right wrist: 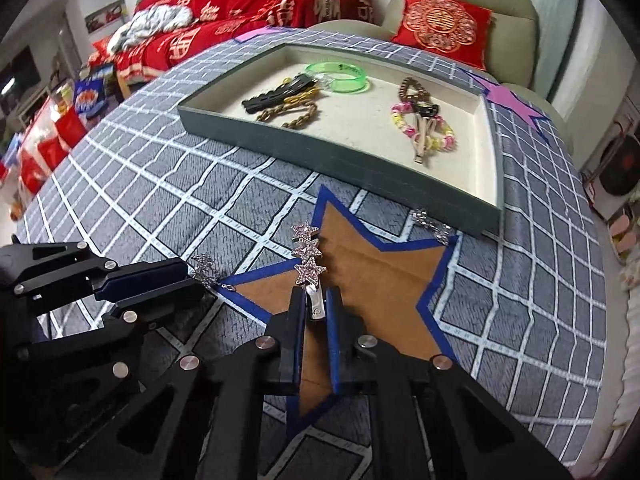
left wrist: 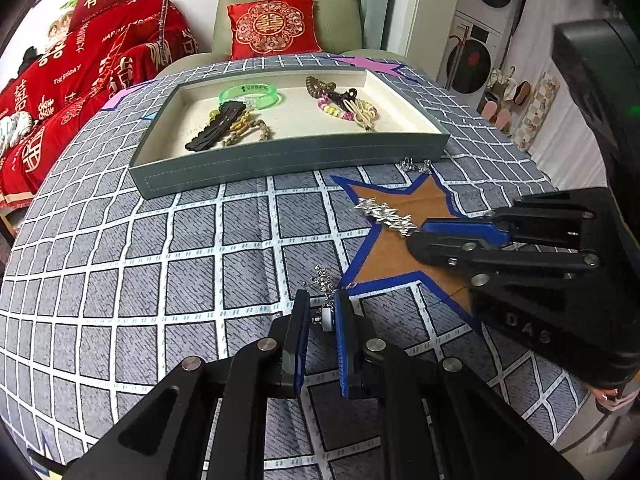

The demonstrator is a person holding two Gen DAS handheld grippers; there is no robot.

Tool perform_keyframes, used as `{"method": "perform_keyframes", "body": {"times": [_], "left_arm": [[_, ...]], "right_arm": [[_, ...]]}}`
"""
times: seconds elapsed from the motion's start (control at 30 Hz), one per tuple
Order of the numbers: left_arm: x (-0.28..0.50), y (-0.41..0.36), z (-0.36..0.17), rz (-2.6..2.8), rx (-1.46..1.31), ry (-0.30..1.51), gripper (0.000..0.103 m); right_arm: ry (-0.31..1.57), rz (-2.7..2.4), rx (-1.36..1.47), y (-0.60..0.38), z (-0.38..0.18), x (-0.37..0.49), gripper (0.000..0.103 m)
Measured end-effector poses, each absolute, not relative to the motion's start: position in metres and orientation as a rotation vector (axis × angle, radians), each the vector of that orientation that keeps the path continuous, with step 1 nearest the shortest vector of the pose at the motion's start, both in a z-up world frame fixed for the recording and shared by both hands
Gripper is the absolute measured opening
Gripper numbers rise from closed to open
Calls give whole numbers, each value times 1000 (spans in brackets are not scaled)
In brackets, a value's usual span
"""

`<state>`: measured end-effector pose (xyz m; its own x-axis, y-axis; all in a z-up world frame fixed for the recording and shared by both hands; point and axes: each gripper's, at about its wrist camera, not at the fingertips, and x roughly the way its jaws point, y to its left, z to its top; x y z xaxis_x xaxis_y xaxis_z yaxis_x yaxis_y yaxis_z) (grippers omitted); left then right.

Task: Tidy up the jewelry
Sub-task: 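Lift both silver pieces and carry them over the pale tray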

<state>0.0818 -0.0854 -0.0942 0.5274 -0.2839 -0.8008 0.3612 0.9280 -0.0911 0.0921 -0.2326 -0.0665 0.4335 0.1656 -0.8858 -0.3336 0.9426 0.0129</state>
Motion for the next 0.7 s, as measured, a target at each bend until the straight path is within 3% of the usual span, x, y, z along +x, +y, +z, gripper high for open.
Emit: {"method": "perform_keyframes", "body": {"times": [0.7], "left_arm": [[99,-60,-62,-363,70,879,20]], "right_arm": [[1038,236,90,-274,-19,90,11]]}}
